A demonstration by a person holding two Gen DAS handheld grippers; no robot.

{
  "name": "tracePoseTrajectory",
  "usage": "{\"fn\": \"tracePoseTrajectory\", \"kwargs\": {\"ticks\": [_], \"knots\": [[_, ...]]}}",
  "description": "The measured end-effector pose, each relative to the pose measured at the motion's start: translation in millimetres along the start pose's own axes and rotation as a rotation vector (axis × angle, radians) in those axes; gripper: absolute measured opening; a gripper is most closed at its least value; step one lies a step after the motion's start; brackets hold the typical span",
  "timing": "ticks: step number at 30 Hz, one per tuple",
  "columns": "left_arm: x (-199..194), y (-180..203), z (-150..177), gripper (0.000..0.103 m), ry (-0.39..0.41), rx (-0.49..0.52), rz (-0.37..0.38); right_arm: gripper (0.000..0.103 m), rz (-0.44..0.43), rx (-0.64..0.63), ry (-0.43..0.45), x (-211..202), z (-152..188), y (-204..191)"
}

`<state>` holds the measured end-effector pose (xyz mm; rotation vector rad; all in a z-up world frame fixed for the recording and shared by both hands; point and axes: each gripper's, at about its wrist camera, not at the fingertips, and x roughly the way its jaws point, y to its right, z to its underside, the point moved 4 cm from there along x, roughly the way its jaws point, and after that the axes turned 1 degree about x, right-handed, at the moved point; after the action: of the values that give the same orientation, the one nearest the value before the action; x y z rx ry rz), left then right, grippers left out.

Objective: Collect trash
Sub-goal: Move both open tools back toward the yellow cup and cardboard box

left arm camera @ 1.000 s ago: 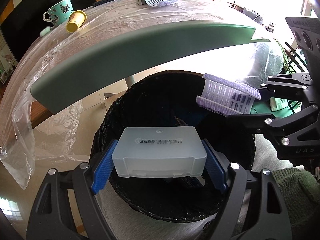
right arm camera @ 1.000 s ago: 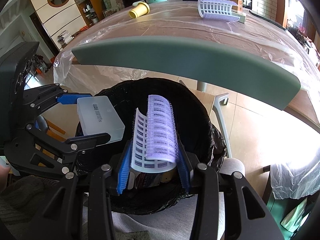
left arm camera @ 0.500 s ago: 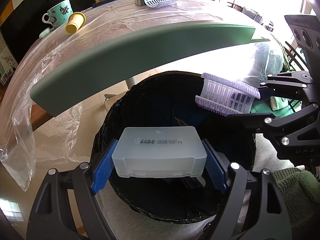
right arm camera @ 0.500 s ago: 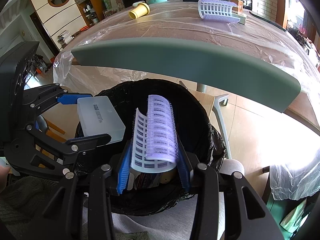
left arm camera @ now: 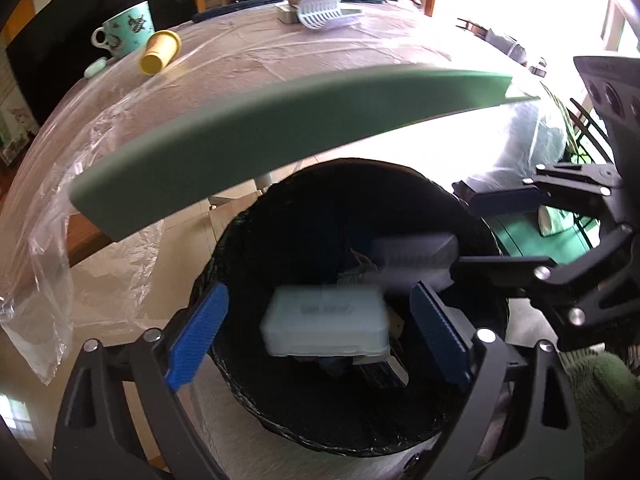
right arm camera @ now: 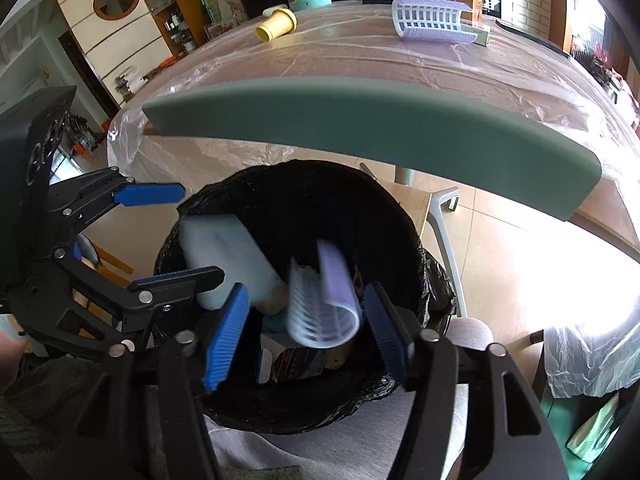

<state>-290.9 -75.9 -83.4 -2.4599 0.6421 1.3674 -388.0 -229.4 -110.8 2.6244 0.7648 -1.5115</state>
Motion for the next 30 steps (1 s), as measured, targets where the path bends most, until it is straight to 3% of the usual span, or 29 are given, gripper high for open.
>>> {"fn": "tracePoseTrajectory", "kwargs": {"ticks": [6,9,12,13,16,17,22,27,30], "knots": [[-9.3,-2.5,-0.3,0.094,0.007,-0.004,0.007,0.074,0.014,0.015,0.041,-15.6,-4.0,2.9],[-34.5,-2.8,-4.5,0.094,0.061,0.000,0.003,0.076,0.042,0.007,0.091,-41.8,-8.6,1.8],[-79.2,-10.3,-20.2,0.094,0.192,0.000,-0.003,0.088,0.080,-0.035,0.239,-90.8,-24.6,-4.5],[-97.6,-15.9,-28.6,0.099,0.259,-0.011,-0.020,0.097,0.102,-0.046,0.314,-109.0,-31.7,-5.2],[-136.4,-32.7,-50.5,0.102,0.421,-0.049,-0.071,0.099,0.156,-0.050,0.607,-164.2,-56.3,-1.5],[-142.2,-38.2,-58.3,0.102,0.442,-0.066,-0.062,0.099,0.170,-0.043,0.640,-170.3,-64.6,1.3],[-132.8,-57.5,-85.2,0.102,0.380,-0.109,0.014,0.099,0.217,-0.020,0.649,-167.7,-101.4,13.6],[-103.0,-69.4,-106.2,0.102,0.308,-0.068,-0.063,0.099,0.266,-0.001,0.543,-136.4,-143.0,31.1],[-75.9,-81.9,-120.1,0.102,0.227,-0.083,-0.065,0.099,0.287,0.032,0.469,-107.2,-167.5,44.1]]}}
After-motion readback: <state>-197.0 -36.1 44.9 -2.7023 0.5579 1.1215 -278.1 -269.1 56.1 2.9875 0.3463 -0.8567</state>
